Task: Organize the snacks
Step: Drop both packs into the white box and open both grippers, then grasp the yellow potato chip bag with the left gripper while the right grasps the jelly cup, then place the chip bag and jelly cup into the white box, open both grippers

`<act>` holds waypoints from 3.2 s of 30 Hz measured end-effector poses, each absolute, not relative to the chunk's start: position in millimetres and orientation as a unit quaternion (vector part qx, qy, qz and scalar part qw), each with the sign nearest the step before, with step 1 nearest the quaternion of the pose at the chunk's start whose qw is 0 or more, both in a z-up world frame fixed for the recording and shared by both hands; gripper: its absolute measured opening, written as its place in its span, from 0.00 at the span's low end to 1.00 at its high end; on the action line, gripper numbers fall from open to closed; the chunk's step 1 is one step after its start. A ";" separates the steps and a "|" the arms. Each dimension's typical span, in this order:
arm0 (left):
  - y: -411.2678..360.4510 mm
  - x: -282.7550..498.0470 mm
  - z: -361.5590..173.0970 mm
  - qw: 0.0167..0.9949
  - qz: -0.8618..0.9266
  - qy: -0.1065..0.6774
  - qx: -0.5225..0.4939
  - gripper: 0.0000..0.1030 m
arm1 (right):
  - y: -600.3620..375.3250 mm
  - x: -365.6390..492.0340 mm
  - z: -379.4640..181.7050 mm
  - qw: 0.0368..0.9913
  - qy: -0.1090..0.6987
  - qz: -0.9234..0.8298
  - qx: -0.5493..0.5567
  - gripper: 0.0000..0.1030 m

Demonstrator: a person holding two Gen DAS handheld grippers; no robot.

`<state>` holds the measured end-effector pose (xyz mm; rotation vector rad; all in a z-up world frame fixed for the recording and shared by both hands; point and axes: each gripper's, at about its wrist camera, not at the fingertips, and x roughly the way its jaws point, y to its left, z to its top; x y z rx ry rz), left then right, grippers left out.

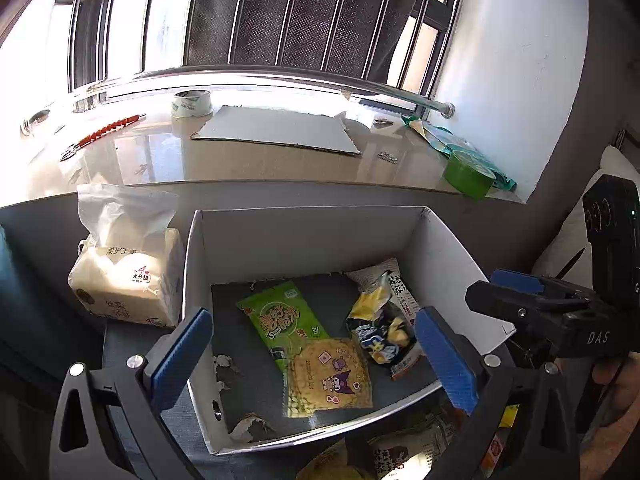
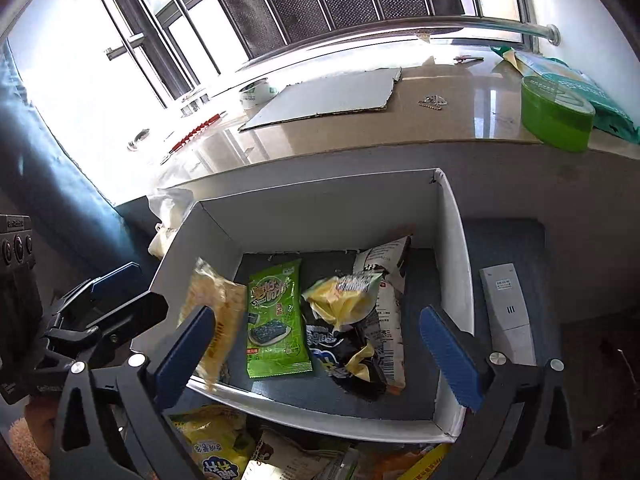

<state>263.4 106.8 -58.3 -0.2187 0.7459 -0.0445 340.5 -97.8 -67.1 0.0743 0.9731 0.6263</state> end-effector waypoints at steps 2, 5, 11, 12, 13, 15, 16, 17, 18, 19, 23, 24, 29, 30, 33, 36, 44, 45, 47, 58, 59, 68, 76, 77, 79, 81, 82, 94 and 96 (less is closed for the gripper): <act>110.0 252.0 -51.2 0.928 -0.024 0.353 -0.116 1.00 | -104.3 332.5 -59.3 0.845 0.439 0.303 0.036 1.00; 113.3 232.7 -36.8 0.935 -0.026 0.334 -0.119 1.00 | -117.2 318.5 -45.2 0.851 0.420 0.311 0.050 1.00; 112.7 174.2 -21.6 0.935 -0.045 0.318 -0.151 1.00 | -140.1 268.8 -15.7 0.859 0.377 0.344 0.049 1.00; 110.8 163.3 -20.7 0.936 -0.041 0.315 -0.151 1.00 | -143.3 257.5 -13.4 0.860 0.368 0.352 0.041 1.00; 108.9 152.2 -20.5 0.938 -0.038 0.310 -0.150 1.00 | -145.6 246.5 -12.1 0.861 0.363 0.355 0.029 1.00; 103.9 132.5 -23.5 0.937 -0.040 0.314 -0.146 1.00 | -152.4 223.9 -11.0 0.863 0.356 0.358 0.018 1.00; 101.4 123.6 -27.3 0.935 -0.036 0.323 -0.143 1.00 | -156.2 213.3 -11.6 0.860 0.356 0.364 0.016 1.00; 99.4 114.5 -31.7 0.933 -0.027 0.330 -0.138 1.00 | -159.4 202.2 -13.5 0.857 0.360 0.369 0.008 1.00; 97.4 103.8 -36.8 0.933 -0.020 0.333 -0.136 1.00 | -163.3 191.1 -16.3 0.855 0.361 0.371 -0.002 1.00; 96.6 94.1 -42.3 0.932 -0.019 0.336 -0.137 1.00 | -168.2 178.8 -19.9 0.858 0.359 0.368 -0.015 1.00; 97.2 57.7 -72.5 0.921 -0.001 0.360 -0.148 1.00 | -193.6 133.0 -35.8 0.881 0.329 0.337 -0.045 1.00; 96.8 50.7 -80.2 0.919 0.007 0.367 -0.146 1.00 | -200.9 124.6 -40.9 0.883 0.332 0.329 -0.044 1.00; 96.1 20.5 -114.8 0.901 0.027 0.399 -0.171 1.00 | -233.1 88.5 -65.7 0.887 0.353 0.296 -0.021 1.00; 96.1 18.1 -121.9 0.894 0.022 0.408 -0.183 1.00 | -237.2 82.0 -72.0 0.888 0.359 0.289 -0.011 1.00; 89.5 15.8 -132.7 0.886 0.015 0.419 -0.197 1.00 | -242.8 70.5 -97.4 0.871 0.404 0.280 0.012 1.00; 82.4 14.2 -134.2 0.887 0.012 0.416 -0.200 1.00 | -248.9 64.1 -122.4 0.858 0.441 0.261 0.016 1.00; 80.5 13.8 -134.9 0.884 0.007 0.421 -0.204 1.00 | -277.5 103.2 -149.9 0.853 0.481 0.198 0.041 1.00; 81.1 12.7 -135.1 0.884 0.008 0.420 -0.204 1.00 | -282.0 110.9 -152.6 0.852 0.488 0.186 0.048 1.00; 82.1 11.3 -136.1 0.883 0.008 0.423 -0.202 1.00 | -290.2 125.6 -158.2 0.847 0.499 0.172 0.068 1.00; 89.1 17.7 -145.7 0.876 0.018 0.436 -0.204 1.00 | -269.7 152.9 -175.7 0.834 0.524 0.169 0.033 0.45; 88.1 19.0 -145.8 0.877 0.017 0.437 -0.202 1.00 | -269.3 150.9 -175.1 0.837 0.522 0.164 0.031 0.44; 84.5 43.8 -144.6 0.879 0.004 0.439 -0.189 1.00 | -274.9 130.1 -157.6 0.839 0.505 0.195 0.054 0.35; 92.0 113.3 -154.7 0.870 0.004 0.453 -0.197 1.00 | -269.8 110.4 -124.6 0.838 0.479 0.243 0.093 0.35; 92.8 122.8 -158.0 0.867 0.001 0.455 -0.204 1.00 | -267.3 108.0 -120.1 0.840 0.474 0.248 0.091 0.35; 95.2 140.2 -165.8 0.860 -0.009 0.460 -0.221 1.00 | -264.0 105.4 -114.9 0.839 0.470 0.258 0.091 0.35; 96.1 156.4 -176.7 0.849 -0.001 0.479 -0.223 1.00 | -262.4 103.4 -111.8 0.839 0.468 0.260 0.094 0.35; 95.8 163.9 -182.5 0.844 -0.001 0.487 -0.222 1.00 | -261.6 103.2 -111.4 0.838 0.469 0.263 0.095 0.35; 109.0 128.1 -147.2 0.885 -0.023 0.409 -0.221 0.36 | -250.2 110.2 -111.5 0.828 0.471 0.286 0.101 0.35; 113.8 116.6 -125.0 0.899 -0.027 0.377 -0.219 0.36 | -245.1 117.0 -107.0 0.829 0.466 0.292 0.097 0.35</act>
